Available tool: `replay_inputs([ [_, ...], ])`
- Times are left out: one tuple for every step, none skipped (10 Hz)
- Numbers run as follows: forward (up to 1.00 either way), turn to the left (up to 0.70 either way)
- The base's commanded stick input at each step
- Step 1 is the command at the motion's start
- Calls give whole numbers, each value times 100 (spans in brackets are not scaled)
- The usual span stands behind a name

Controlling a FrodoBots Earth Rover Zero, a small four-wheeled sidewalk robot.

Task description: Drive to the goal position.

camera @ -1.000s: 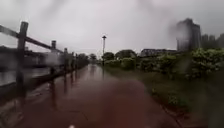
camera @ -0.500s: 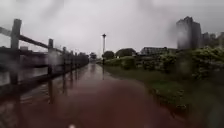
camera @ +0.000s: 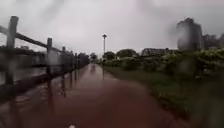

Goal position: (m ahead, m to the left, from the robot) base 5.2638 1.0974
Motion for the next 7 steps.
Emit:
replay_inputs([
  [100,21],
  [100,37],
  [100,19],
  [100,1],
  [100,0],
  [100,0],
  [100,0],
])
